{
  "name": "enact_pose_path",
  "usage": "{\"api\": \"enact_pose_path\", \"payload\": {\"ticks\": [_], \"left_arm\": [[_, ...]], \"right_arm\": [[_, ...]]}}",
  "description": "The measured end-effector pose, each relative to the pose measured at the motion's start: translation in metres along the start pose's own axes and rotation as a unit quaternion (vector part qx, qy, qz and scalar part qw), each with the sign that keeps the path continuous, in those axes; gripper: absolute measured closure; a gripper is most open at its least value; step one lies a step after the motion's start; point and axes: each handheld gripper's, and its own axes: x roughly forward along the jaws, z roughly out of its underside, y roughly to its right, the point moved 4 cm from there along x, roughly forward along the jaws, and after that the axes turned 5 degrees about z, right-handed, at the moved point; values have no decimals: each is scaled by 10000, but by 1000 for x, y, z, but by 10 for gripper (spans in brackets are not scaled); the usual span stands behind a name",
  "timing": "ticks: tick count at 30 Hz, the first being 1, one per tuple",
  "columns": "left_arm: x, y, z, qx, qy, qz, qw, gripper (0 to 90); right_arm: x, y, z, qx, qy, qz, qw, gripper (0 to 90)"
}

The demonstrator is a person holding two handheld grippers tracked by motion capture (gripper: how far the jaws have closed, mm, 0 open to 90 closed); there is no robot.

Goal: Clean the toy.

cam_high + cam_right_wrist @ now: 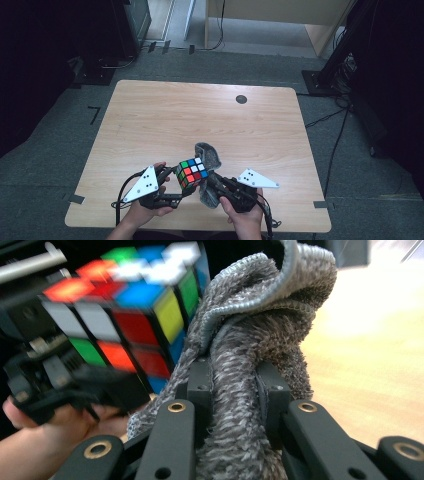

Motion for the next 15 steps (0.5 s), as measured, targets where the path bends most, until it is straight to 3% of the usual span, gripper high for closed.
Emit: {"api": "enact_pose_path", "payload": {"ticks": [3,8,10,13,15], "left_arm": [[-1,-3,1,-24,-2,14,10000,338],[-2,-4,3,-47,-21,31,10000,339],[-2,-4,1,-62,14,75,10000,338],[-2,-2,0,-68,45,160,9998,338],[-2,-2,0,-40,15,167,9999,338]], "right_arm": [[-1,1,-2,114,-30,-151,9998,742],[-19,-1,-20,248,486,-361,9979,742],[-16,-1,-18,250,426,-389,9980,742],[-3,3,-4,431,50,-427,9981,742],[0,5,-1,514,-23,-503,9974,742]]}}
